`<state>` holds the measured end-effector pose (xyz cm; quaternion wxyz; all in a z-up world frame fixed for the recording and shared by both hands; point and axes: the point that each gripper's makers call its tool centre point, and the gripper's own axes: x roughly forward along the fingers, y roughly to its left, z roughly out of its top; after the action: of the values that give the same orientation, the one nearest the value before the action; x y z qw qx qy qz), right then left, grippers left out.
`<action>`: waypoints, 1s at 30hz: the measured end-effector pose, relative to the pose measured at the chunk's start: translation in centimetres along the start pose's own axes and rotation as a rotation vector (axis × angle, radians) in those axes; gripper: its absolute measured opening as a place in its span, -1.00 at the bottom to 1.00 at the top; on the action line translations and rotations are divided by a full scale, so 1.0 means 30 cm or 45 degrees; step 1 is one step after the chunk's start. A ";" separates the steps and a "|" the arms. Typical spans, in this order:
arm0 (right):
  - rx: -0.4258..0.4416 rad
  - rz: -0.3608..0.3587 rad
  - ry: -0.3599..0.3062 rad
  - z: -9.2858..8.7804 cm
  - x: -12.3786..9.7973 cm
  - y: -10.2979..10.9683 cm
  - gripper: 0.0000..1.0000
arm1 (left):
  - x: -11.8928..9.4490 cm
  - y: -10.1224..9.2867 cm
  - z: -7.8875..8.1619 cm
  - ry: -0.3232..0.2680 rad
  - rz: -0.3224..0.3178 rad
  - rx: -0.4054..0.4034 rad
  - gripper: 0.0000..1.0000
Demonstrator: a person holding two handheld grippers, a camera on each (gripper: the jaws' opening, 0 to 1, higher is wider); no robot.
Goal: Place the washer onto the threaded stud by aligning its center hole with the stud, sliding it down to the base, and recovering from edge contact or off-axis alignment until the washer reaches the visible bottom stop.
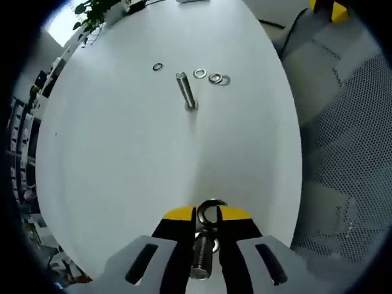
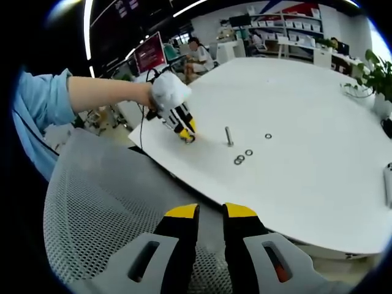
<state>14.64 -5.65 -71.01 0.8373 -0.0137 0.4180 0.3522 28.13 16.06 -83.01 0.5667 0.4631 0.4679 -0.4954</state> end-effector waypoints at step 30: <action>0.003 0.001 -0.007 0.001 -0.001 0.000 -0.64 | 0.028 -0.038 0.015 0.018 -0.018 0.005 -0.60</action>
<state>14.65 -5.64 -70.97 0.8382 -0.0115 0.4163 0.3521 27.09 15.41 -83.85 0.5590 0.4642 0.4742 -0.4972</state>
